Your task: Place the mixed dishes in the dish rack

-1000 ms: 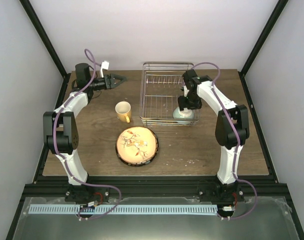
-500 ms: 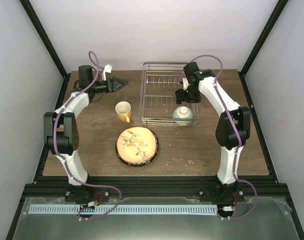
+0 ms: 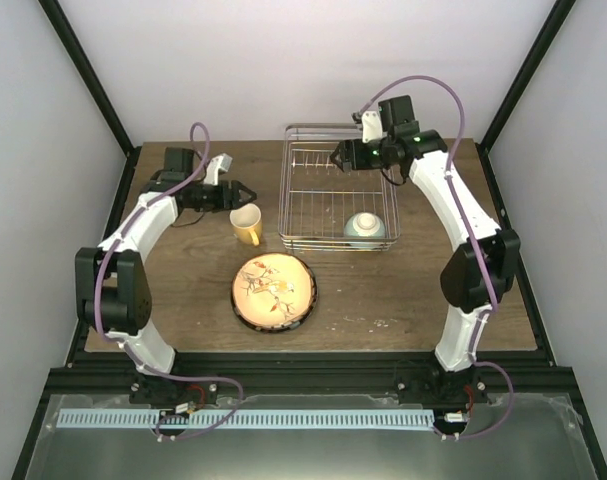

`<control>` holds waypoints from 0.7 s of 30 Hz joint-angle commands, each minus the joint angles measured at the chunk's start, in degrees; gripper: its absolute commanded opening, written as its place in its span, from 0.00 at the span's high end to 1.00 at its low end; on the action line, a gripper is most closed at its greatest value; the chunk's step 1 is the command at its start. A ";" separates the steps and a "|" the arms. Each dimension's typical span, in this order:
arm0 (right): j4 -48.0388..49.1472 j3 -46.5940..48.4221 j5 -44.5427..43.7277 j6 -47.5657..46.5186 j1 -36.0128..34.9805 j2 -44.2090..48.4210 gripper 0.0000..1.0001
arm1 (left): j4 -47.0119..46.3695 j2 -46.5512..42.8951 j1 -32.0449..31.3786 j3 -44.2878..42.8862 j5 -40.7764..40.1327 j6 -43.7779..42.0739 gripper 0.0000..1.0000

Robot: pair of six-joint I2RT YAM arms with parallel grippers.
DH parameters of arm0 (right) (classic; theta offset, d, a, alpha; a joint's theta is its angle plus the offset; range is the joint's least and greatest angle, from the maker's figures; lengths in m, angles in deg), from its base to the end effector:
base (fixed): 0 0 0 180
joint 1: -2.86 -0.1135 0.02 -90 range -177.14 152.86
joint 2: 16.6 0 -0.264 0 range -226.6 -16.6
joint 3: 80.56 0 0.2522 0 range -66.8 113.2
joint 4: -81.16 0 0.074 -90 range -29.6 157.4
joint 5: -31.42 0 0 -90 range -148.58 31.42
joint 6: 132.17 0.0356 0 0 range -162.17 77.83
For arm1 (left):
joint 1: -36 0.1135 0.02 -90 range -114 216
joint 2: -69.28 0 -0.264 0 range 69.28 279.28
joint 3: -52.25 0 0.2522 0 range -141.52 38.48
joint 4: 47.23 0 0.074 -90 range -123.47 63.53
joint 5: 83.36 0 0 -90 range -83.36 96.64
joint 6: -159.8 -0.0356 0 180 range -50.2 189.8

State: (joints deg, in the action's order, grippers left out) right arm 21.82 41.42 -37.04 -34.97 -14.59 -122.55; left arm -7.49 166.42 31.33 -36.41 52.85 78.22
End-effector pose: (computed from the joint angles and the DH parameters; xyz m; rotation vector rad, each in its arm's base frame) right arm 0.3900 0.1363 0.3635 -0.4010 2.3169 0.6514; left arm 0.3647 -0.0556 0.2647 0.2990 2.3104 -1.0746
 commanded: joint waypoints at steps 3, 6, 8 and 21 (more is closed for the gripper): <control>0.59 2.47 2.65 0.23 -0.31 -2.94 0.25 | 9.12 -4.83 -0.69 2.19 -15.11 -1.43 0.30; 0.59 2.07 2.51 0.34 -0.33 -2.73 0.25 | 10.24 -4.08 -0.69 1.16 -19.57 -1.02 0.30; 0.75 1.55 2.39 0.42 -0.28 -2.24 0.25 | 10.80 -3.38 -0.69 0.07 -22.55 -0.55 0.30; 1.14 -1.85 0.58 1.01 -0.29 0.48 0.24 | 9.82 5.66 -1.29 -3.22 -22.98 -0.23 0.31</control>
State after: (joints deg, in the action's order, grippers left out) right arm 22.71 39.80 -36.14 -34.55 -14.59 -124.91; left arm 2.23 169.55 30.59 -37.79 30.15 77.54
